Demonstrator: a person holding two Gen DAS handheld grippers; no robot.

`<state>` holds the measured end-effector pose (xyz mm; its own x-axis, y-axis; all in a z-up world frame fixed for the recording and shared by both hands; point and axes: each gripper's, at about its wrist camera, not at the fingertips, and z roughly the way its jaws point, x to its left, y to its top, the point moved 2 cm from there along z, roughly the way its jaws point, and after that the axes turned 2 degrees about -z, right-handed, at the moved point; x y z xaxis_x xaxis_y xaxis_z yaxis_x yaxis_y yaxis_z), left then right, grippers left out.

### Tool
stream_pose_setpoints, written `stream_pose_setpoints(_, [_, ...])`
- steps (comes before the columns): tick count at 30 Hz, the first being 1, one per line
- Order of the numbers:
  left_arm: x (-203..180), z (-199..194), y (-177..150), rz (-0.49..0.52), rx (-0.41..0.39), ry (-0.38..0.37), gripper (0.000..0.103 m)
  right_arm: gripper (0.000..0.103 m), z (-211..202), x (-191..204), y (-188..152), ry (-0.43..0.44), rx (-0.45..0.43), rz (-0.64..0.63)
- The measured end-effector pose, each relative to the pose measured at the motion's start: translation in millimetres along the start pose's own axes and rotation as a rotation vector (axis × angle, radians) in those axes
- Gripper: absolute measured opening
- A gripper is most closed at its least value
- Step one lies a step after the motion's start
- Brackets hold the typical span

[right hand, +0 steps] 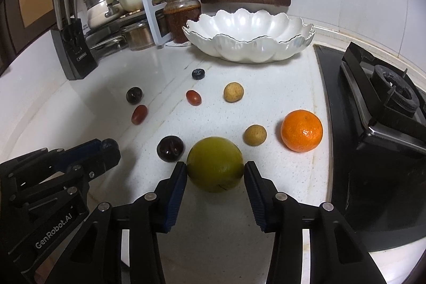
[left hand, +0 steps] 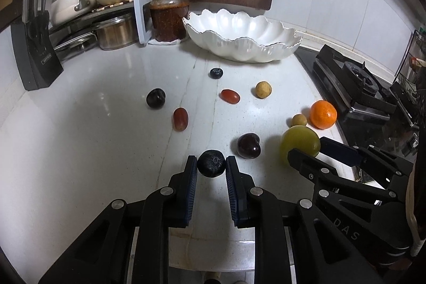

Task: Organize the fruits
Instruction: 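Close the left gripper on the blueberry while the right gripper grasps the green fruit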

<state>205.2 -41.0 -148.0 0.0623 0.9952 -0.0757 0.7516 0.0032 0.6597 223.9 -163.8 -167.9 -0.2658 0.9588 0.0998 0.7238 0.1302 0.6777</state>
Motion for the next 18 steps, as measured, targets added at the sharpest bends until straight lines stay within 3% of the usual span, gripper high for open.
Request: stream_pose_setpoints(18, [13.1,9.1,10.2,-0.019,-0.003,-0.007,0.022,0.048,16.3,1.6,19.1,-0.019,0.002,0.001])
